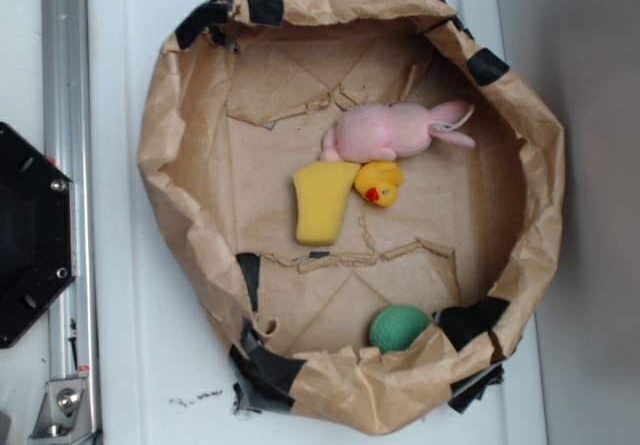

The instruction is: Grab the green ball.

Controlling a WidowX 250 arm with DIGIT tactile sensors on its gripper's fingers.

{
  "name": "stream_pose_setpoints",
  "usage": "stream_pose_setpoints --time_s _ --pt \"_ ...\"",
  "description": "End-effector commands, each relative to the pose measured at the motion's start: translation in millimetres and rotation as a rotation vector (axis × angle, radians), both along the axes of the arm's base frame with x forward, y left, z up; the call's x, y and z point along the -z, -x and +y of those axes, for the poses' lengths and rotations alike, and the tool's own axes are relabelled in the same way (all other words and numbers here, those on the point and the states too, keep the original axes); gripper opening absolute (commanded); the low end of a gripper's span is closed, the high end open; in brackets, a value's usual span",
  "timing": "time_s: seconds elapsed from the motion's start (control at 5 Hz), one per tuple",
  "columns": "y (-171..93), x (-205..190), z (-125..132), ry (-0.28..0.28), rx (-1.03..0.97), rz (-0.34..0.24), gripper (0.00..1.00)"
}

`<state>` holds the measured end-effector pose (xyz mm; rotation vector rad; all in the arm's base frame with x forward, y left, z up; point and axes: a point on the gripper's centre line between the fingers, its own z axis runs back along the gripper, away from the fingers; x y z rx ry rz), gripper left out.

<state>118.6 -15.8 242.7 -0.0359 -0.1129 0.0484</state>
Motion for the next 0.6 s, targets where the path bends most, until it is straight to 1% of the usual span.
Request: stream_pose_setpoints --time_s 0.0,0.2,0.4 --pt "0 0 0 0.0 0.0 0.0 1.0" --pt "-50 14 9 0.056 -0.25 0.012 1.0" --pt "-97 29 17 0.111 -0.411 0.068 1.0"
